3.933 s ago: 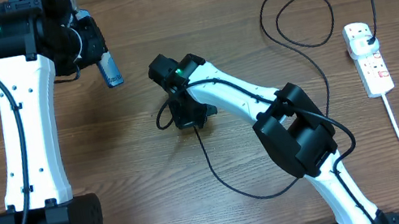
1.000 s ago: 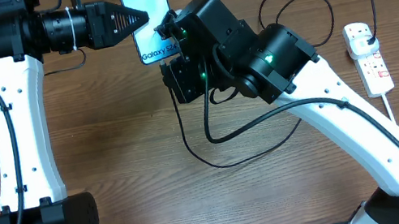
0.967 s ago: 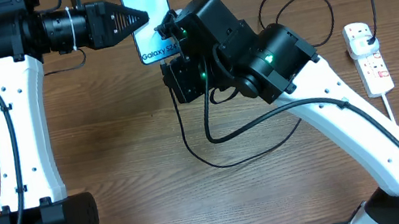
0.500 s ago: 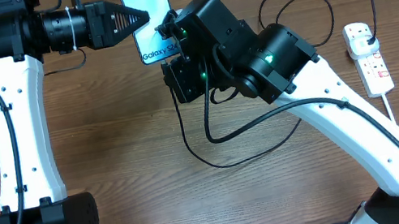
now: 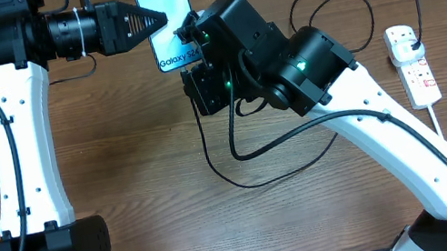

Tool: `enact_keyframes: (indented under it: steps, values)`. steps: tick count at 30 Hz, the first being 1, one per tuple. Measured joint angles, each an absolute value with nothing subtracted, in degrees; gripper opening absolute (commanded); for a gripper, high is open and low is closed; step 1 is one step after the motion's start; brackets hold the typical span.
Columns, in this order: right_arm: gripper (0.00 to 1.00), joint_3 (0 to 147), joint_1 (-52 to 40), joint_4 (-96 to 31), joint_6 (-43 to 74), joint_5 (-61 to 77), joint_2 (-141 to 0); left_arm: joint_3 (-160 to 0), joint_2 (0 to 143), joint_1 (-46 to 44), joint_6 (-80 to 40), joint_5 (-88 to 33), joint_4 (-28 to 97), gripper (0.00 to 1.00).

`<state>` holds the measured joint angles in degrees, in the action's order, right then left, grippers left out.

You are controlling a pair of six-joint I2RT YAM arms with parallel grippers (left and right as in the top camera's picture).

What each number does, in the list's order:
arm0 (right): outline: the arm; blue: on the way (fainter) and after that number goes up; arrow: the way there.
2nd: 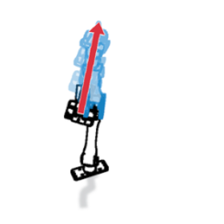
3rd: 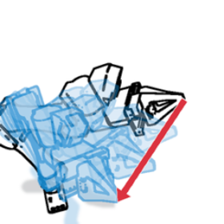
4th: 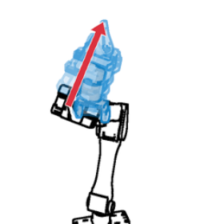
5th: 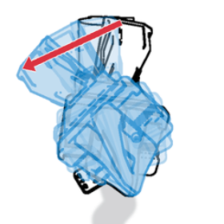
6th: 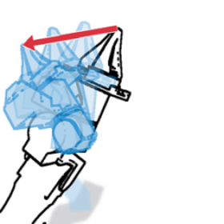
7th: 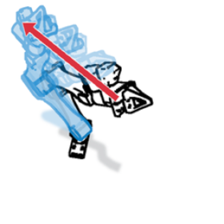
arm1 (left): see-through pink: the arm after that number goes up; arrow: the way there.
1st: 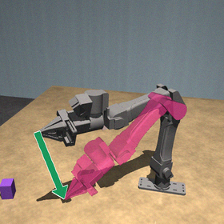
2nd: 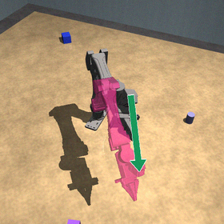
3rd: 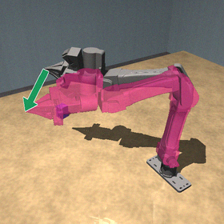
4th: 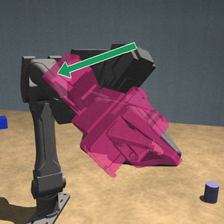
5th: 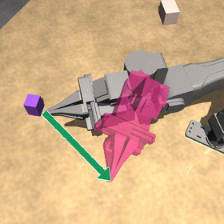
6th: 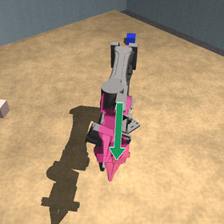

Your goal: Plug charger to phone and switch on socket

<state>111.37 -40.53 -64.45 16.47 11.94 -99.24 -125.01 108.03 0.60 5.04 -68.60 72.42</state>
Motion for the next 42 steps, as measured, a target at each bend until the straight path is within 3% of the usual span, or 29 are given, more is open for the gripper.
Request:
enact_keyframes:
  steps: [42]
  values:
    - [0.03,111.37,-40.56,-64.95,15.25,11.77,-99.24,-125.01,108.03,0.86,9.04,-71.18,71.72,0.04]
